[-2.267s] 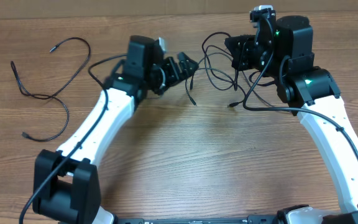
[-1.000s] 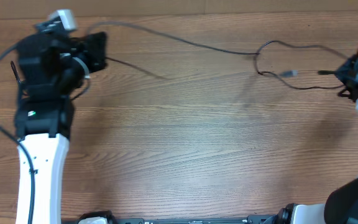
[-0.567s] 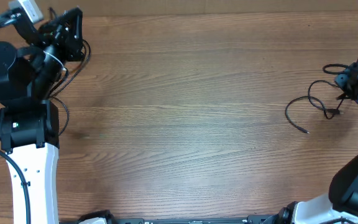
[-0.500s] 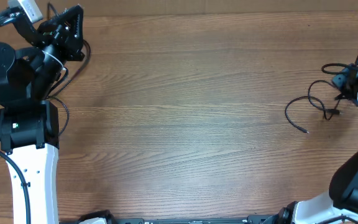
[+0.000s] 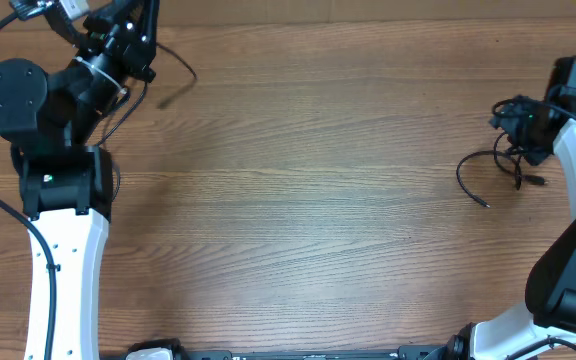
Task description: Untangle cables
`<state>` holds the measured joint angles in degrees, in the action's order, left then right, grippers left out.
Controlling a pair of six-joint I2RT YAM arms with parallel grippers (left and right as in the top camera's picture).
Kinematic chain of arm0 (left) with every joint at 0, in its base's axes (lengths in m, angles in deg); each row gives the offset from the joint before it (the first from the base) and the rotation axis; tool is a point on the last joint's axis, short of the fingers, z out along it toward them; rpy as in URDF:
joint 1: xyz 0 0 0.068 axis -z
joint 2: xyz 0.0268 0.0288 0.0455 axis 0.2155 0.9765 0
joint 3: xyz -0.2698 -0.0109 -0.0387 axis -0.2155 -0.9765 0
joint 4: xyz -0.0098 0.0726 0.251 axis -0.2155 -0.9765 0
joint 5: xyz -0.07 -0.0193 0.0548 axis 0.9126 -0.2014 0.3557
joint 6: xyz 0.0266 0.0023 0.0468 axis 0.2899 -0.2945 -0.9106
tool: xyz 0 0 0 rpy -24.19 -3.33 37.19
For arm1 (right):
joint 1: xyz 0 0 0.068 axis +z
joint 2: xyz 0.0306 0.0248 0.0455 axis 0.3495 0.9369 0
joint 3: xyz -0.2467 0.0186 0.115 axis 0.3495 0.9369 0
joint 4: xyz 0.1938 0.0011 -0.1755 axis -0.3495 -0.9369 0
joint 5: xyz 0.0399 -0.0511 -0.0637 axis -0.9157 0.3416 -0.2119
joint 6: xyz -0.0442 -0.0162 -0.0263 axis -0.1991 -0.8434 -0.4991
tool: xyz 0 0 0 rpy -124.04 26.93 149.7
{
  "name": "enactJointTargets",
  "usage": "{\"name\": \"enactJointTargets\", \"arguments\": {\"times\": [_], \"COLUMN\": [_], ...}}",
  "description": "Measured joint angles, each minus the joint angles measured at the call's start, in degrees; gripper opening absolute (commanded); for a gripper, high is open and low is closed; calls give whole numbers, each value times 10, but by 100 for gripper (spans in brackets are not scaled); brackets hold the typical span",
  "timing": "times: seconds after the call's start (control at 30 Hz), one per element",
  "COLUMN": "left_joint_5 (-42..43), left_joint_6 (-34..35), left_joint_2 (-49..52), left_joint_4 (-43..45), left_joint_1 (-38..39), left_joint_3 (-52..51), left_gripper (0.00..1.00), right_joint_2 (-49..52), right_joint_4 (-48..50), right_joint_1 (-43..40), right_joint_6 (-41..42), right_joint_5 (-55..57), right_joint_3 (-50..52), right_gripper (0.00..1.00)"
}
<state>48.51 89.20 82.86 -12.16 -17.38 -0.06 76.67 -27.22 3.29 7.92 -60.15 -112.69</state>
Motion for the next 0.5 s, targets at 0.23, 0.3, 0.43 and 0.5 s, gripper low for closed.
{"name": "enactJointTargets", "arguments": {"times": [0.23, 0.3, 0.43, 0.5], "left_joint_5": [-88, -120, -161, -174], "left_joint_6": [-12, -40, -103, -132], "left_joint_2": [0, 0, 7, 24], "left_joint_4": [-102, -143, -163, -158], "left_joint_1": [28, 34, 59, 72], "left_joint_3": [61, 79, 94, 97], "left_gripper": [4, 4, 4, 4], "right_joint_2": [0, 0, 0, 0], "right_joint_4": [0, 0, -1, -6], "right_joint_1": [20, 22, 32, 42], "right_joint_6": [0, 0, 0, 0], "right_joint_5": [3, 3, 7, 8], "right_joint_3": [0, 0, 0, 0], "right_gripper": [81, 82, 82, 84]}}
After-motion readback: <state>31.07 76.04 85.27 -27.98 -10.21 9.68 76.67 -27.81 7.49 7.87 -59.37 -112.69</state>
